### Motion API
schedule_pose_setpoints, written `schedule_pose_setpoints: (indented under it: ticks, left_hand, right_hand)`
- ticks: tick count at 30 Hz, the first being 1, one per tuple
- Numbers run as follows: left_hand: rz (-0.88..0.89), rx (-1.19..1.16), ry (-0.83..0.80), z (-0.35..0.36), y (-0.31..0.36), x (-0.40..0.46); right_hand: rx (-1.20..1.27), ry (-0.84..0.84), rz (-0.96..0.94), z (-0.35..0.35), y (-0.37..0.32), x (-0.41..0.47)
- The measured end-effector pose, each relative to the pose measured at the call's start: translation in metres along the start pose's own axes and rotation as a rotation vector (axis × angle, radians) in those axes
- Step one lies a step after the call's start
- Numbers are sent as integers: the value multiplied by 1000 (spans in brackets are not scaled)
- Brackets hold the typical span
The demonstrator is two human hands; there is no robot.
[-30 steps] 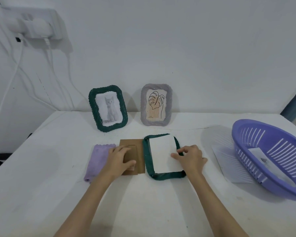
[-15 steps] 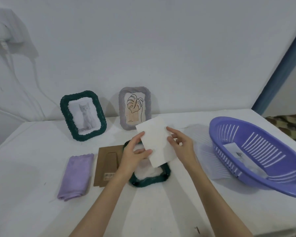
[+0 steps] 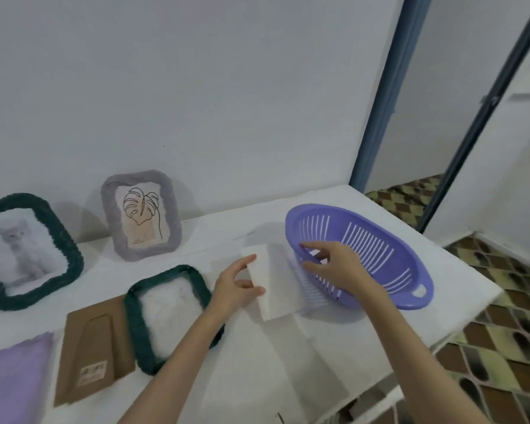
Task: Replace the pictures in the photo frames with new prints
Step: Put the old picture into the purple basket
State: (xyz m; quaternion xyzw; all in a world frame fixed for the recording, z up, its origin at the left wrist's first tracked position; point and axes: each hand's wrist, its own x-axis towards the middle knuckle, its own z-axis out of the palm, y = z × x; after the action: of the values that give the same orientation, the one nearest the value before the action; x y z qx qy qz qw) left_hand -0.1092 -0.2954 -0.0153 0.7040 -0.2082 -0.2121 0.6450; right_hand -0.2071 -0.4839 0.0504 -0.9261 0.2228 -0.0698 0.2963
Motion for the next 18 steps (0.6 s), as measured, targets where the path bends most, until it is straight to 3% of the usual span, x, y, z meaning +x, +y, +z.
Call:
schedule_pose_setpoints:
  ticks: [5, 8, 10, 15, 18]
  left_hand:
    - [27, 266, -8, 16, -14, 12]
    - [123, 795, -2, 25, -23, 23]
    - [96, 974, -42, 28, -26, 27]
    - [14, 1076, -99, 27, -26, 34]
    - [41, 880, 8, 33, -19, 34]
  right_hand:
    - [208, 5, 24, -12, 5, 1]
    - [277, 0, 30, -9, 7, -2]
    - [299, 5, 33, -5, 8, -3]
    - [321, 5, 25, 9, 7, -6]
    - [342, -1, 23, 10, 8, -5]
